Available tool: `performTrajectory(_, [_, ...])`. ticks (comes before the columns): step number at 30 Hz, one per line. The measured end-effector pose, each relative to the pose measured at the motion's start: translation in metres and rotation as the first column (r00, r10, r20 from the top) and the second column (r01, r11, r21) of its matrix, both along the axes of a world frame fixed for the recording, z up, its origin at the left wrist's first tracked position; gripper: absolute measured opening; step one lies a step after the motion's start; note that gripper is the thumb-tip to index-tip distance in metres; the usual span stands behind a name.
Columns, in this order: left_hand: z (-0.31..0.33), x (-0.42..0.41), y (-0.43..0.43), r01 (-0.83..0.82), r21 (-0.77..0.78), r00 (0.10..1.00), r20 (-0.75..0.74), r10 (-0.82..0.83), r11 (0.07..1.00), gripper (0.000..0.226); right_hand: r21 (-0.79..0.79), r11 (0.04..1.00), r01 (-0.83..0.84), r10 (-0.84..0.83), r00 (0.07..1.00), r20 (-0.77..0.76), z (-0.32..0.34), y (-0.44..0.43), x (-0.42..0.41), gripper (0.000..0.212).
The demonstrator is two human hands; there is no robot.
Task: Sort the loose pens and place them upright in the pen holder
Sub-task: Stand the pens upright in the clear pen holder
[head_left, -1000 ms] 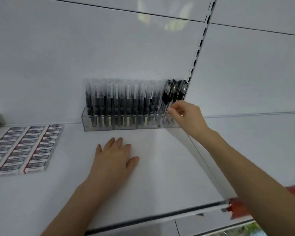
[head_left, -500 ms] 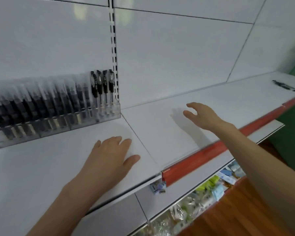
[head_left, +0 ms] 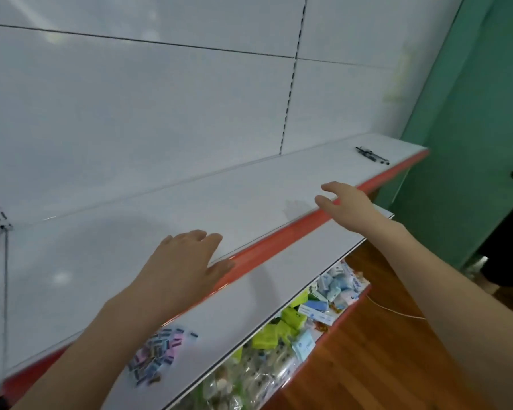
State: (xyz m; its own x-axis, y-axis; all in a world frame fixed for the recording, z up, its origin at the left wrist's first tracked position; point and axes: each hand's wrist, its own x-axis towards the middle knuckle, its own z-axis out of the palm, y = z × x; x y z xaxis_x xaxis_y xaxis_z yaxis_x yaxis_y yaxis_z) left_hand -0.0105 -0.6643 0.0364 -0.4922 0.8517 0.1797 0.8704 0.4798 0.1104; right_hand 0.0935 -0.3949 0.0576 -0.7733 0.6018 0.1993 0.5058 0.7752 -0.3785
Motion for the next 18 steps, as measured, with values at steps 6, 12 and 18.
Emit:
performTrajectory(6, [0.009,0.011,0.102,0.116,-0.048,0.993,-0.023,-0.117,0.992,0.098,-0.005,0.996,0.084,-0.084,0.996,-0.035,0.0,0.084,0.033,0.047])
performTrajectory(12, [0.006,-0.011,0.213,0.2,-0.091,0.98,0.002,-0.201,0.976,0.102,-0.033,0.99,0.135,-0.137,0.989,-0.056,-0.012,0.182,0.039,0.047])
performTrajectory(18, [0.003,-0.04,0.343,0.252,-0.143,0.968,0.024,-0.251,0.957,0.054,-0.052,0.982,0.18,-0.184,0.979,-0.085,-0.005,0.292,0.022,0.045])
